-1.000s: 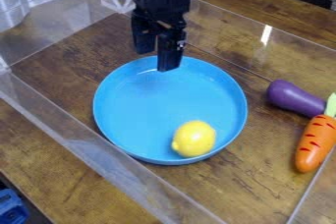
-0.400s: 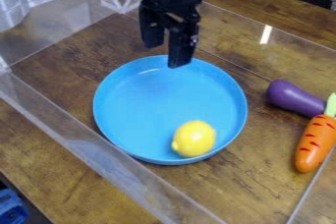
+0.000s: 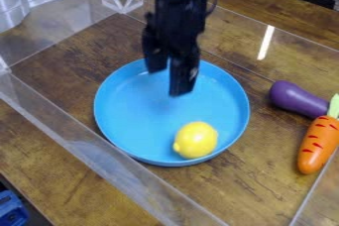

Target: Put the carrot on the blue tray

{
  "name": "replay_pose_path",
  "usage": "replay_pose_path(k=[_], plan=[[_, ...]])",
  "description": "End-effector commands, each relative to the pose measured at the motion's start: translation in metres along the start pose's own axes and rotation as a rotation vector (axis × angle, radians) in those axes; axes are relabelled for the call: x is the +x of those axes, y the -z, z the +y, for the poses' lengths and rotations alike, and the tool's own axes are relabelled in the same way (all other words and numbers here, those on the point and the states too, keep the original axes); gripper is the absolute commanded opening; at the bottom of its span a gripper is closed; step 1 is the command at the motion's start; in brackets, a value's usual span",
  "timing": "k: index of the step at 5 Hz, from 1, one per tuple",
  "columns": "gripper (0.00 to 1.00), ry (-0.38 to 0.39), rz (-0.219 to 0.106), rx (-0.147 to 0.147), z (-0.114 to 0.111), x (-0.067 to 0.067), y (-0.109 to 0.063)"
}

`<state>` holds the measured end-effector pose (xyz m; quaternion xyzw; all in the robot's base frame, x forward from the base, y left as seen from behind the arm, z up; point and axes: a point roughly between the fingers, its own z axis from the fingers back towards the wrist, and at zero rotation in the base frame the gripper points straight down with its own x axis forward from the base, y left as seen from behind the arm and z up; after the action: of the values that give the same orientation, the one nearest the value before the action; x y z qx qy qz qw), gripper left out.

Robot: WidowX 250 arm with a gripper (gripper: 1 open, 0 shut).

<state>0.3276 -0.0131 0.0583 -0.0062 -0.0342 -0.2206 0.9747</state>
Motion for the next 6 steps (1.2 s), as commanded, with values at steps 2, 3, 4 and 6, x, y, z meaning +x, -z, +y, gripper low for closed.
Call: replay_pose_path(k=[2, 3, 4, 6], plan=[[1.00, -0.057, -0.032, 0.048, -0.004, 0.002, 0.021], [1.00, -0.086, -0.037, 0.072, -0.009, 0.004, 0.029], [1.00, -0.133, -0.039, 0.079, -0.007, 0.003, 0.035], [1.00, -0.180, -0.044, 0.089, -0.005, 0.002, 0.042]])
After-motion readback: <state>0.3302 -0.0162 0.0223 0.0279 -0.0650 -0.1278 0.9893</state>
